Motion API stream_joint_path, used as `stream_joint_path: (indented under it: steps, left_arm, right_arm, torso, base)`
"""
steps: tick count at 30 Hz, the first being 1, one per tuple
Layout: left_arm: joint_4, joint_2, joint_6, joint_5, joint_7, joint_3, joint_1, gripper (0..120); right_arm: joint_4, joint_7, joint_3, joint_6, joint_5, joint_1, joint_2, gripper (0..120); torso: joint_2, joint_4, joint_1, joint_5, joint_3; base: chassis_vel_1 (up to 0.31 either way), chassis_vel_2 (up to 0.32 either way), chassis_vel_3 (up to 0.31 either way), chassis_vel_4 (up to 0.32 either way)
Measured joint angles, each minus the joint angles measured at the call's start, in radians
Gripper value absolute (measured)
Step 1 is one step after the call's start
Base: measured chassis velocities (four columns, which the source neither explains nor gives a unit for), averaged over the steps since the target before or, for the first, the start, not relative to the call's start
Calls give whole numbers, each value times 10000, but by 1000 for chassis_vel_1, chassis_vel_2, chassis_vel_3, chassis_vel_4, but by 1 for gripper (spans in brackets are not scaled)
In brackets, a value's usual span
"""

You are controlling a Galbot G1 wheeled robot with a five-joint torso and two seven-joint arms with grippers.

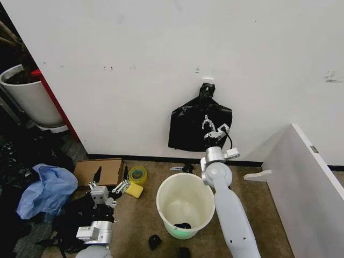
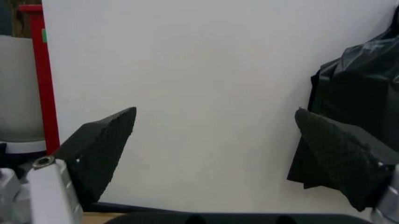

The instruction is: Place the garbage bag over the trash bin.

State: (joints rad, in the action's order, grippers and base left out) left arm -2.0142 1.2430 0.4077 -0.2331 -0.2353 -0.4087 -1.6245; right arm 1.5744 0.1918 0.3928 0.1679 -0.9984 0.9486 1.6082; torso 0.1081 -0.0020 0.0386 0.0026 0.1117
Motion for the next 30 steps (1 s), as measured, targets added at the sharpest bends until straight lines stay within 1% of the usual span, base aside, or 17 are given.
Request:
stream_joint_path:
  steps: [7,11,15,20,21,30]
  left_arm:
    - [140,51,23,-44,-28,43,136,100]
    - [231,81,25,-109,-30,65,260,100]
    - [296,114,-5,-212,-28,67,447,100]
    - [297,131,-27,-234,-23,60,495,100]
    - [289,140,-39,-242,-22,58,498,100]
    - [252,166,-41,-257,-19,25,483,100]
  right_arm:
    - [661,205,-303,186,645,942,-25,0]
    - [1112,261,-499,265,1302,1704,-353,0]
    - [1506,-397,-768,174,2243,2602,-788,0]
    - [1715,-1117,-981,34,2842,3121,-1050,0]
    - [1848,-1485,-1164,-11,3121,3523,-1257,0]
    - [2095,-1725,-1344,19,3626,4174,-1652,0]
  torso:
    - [0,0,0,1,0]
    - [0,0,0,-1,0]
    - [1,-1,0,-1,-1]
    - [1,1,0,1,-1]
    - [0,0,0,1,1]
    - [0,1,0,0,0]
  base:
    - [0,0,0,0]
    - [0,0,0,0]
    - [0,0,0,0]
    - [0,0,0,0]
    - [0,0,0,0]
    - [0,0,0,0]
